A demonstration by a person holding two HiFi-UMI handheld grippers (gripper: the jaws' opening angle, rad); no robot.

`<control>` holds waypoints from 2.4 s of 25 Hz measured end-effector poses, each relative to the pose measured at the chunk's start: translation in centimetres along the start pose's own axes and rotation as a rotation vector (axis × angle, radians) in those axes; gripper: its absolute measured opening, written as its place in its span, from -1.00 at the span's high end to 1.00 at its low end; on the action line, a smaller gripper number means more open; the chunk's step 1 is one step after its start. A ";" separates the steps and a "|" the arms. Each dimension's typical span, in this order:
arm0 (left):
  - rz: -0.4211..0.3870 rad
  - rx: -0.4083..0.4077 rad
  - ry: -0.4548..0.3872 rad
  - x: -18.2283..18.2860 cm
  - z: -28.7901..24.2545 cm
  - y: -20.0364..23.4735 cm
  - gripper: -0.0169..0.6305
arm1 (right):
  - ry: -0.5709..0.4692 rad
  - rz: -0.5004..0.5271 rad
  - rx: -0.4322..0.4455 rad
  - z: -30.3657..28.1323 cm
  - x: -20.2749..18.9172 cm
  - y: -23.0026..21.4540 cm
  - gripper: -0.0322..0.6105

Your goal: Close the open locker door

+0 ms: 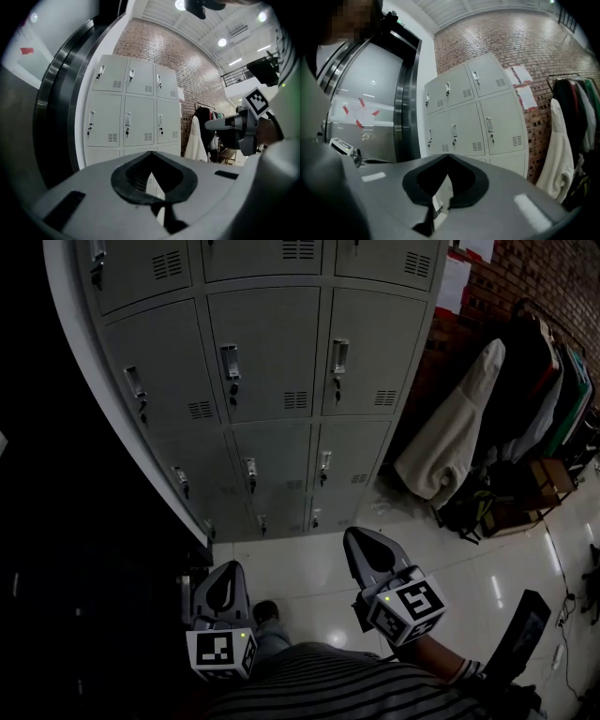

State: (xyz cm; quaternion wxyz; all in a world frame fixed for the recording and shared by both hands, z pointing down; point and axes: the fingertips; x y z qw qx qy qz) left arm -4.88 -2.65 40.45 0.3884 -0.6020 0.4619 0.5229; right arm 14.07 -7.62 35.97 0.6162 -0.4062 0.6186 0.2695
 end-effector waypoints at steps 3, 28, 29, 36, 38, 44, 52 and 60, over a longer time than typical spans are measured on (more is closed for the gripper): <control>-0.014 0.008 -0.005 0.3 2.6 -1.7 0.93 | -0.004 -0.015 0.008 2.9 -0.2 1.0 0.89; -0.035 -0.044 -0.015 0.6 9.9 1.3 0.93 | 0.053 0.004 0.037 3.8 -2.2 11.3 0.90; -0.030 -0.043 -0.011 0.5 10.0 1.4 0.93 | 0.057 0.004 0.036 3.7 -2.3 11.5 0.90; -0.040 -0.064 -0.018 0.2 9.7 1.4 0.93 | 0.057 0.018 0.040 3.7 -2.3 12.2 0.90; -0.032 -0.063 -0.012 0.2 9.7 1.5 0.93 | 0.060 0.021 0.041 3.6 -2.3 12.3 0.90; -0.032 -0.073 -0.003 -0.1 9.7 1.6 0.93 | 0.057 0.031 0.046 3.6 -2.4 12.8 0.90; -0.019 -0.075 0.004 0.0 10.1 1.7 0.93 | 0.064 0.036 0.043 3.8 -2.4 13.0 0.90; -0.014 -0.085 0.026 -0.5 10.7 1.3 0.93 | 0.063 0.017 0.027 4.7 -2.6 12.9 0.90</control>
Point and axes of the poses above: the fingertips, and each gripper's own axes: z backward along the fingers, y to its left, x out of its top, and after that the axes turned 5 degrees about -x, right-handed
